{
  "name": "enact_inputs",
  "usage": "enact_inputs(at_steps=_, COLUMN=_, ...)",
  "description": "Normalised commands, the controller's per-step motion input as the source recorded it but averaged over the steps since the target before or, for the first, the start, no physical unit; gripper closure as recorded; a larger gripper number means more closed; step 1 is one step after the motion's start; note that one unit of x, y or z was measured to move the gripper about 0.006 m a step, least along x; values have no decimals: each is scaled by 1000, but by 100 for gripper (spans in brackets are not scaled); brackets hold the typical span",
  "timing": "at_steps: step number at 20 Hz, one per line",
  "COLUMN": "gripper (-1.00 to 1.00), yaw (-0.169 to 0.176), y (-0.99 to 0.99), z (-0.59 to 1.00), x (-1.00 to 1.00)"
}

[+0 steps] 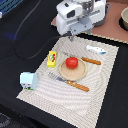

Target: Interact with the objects in diverse but meaningful ways.

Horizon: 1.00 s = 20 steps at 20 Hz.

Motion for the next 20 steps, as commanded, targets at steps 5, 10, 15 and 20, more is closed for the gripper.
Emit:
enact_inputs(at_steps=5, gripper=-100, yaw=0, y=24, z=338, x=909)
enact_inputs(at_steps=10, gripper=-100, yaw=-1, y=74, z=495, x=918)
enact_inputs(at_steps=15, gripper=-100, yaw=48, y=178, z=128, x=680)
enact_inputs(at_steps=20, gripper=-100, yaw=87, y=209, z=8, x=611)
